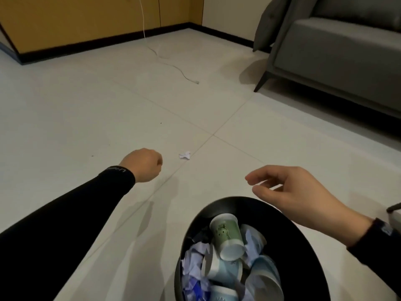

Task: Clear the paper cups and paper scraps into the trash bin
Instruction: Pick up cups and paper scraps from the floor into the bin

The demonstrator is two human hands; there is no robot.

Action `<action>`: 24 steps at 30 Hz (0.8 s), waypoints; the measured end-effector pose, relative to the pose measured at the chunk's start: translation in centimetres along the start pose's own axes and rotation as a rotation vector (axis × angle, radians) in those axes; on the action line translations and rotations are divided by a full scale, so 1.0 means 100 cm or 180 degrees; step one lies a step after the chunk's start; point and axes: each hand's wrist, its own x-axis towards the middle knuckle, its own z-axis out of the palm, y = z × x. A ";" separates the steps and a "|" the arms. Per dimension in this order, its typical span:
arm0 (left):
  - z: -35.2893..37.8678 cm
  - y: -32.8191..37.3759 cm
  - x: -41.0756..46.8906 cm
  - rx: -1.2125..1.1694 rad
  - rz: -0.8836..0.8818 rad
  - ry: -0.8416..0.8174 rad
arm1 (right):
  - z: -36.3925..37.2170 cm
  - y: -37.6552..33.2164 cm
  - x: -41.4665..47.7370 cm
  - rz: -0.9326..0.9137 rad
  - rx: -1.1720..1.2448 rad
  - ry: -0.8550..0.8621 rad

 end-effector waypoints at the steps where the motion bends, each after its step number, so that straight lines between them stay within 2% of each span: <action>1: 0.006 -0.001 0.008 0.0011 0.0014 -0.0003 | 0.003 -0.001 0.006 0.0016 -0.0056 -0.0082; 5: 0.030 0.010 0.052 -0.0093 0.0050 0.0018 | 0.016 -0.007 0.033 0.0061 -0.0193 -0.0264; 9: 0.065 0.021 0.095 -0.0081 0.0114 -0.0338 | 0.025 -0.015 0.049 0.0013 -0.0144 -0.0428; 12: 0.094 0.028 0.122 0.0266 0.0299 -0.0545 | 0.028 -0.015 0.053 0.0119 -0.0102 -0.0470; 20: 0.130 0.019 0.179 -0.0029 0.0214 -0.0836 | 0.023 -0.009 0.059 0.0405 -0.0025 -0.0439; 24: 0.137 0.021 0.180 0.0294 0.0304 -0.0740 | 0.021 -0.008 0.058 0.0455 -0.0065 -0.0409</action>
